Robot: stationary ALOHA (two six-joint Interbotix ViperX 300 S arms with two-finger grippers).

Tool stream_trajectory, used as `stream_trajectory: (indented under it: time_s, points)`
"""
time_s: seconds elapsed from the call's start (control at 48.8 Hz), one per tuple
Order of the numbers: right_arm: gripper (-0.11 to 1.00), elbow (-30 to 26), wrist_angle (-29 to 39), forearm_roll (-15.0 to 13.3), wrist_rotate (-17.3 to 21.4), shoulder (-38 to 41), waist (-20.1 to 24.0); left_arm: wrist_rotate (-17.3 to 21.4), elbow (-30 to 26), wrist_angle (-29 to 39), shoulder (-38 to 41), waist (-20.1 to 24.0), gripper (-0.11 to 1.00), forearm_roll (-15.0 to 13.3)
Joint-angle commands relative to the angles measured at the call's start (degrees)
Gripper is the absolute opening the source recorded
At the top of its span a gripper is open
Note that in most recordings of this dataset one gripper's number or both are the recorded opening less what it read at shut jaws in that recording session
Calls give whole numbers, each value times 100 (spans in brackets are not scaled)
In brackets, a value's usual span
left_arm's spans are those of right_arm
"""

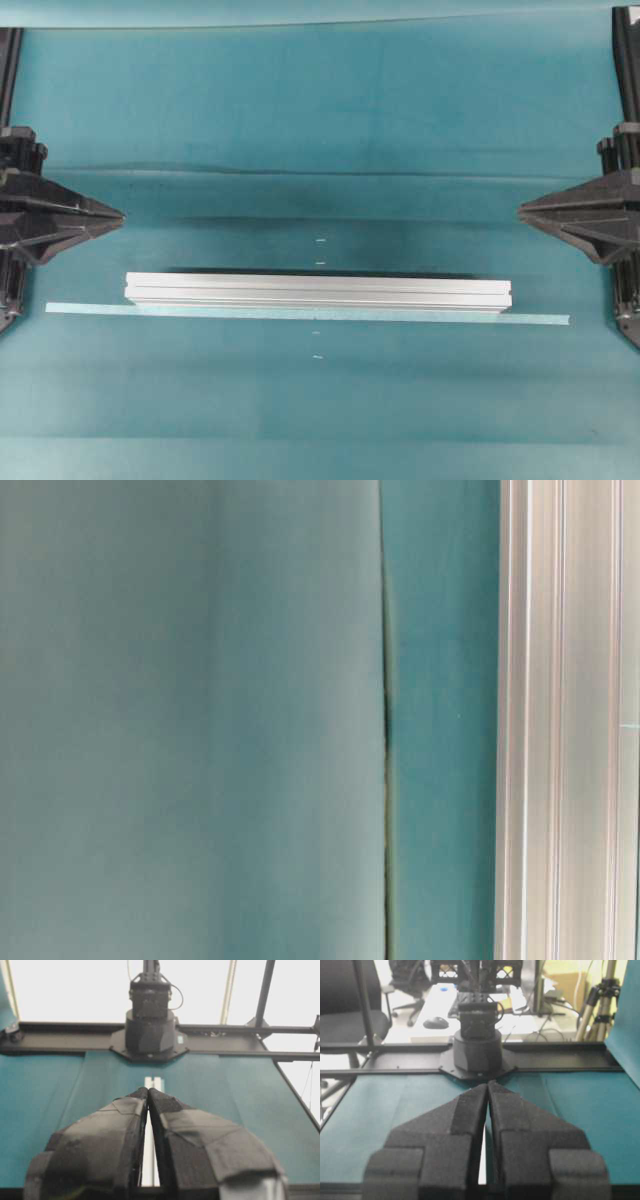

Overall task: Lift the metal rail with both hands and move it towards you.
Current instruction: 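Move both grippers down onto the two ends of the silver rail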

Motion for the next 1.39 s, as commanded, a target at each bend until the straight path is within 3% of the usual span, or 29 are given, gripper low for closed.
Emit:
stream_trajectory:
  time_s: [0.0, 0.103, 0.226, 0.349, 0.554, 0.985, 1.169, 1.374]
  points:
    - [14, -167, -26, 26, 53, 44, -35, -123, -360, 149, 202, 211, 14, 44]
    - [4, -387, 360, 325, 88, 114, -97, -141, -659, 571, 387, 255, 5, 79]
    - [-2, -773, 1441, 387, 149, 211, -237, -149, -1020, 1371, 598, 246, -4, 70]
    - [-2, -1195, 2698, 396, 255, 369, -396, -141, -1380, 2276, 817, 255, -5, 79]
    - [-2, -1872, 4395, 396, 791, 879, -527, -114, -2109, 3700, 1354, 255, -5, 97]
    - [-2, -3164, 7058, 396, 817, 2487, -439, -167, -3296, 6038, 2575, 272, -5, 88]
    - [-2, -3533, 7884, 396, 809, 3129, -439, -176, -3533, 6680, 2953, 316, -5, 114]
    - [-2, -3586, 7813, 387, 756, 3604, -369, -149, -3489, 6697, 3234, 343, -5, 114]
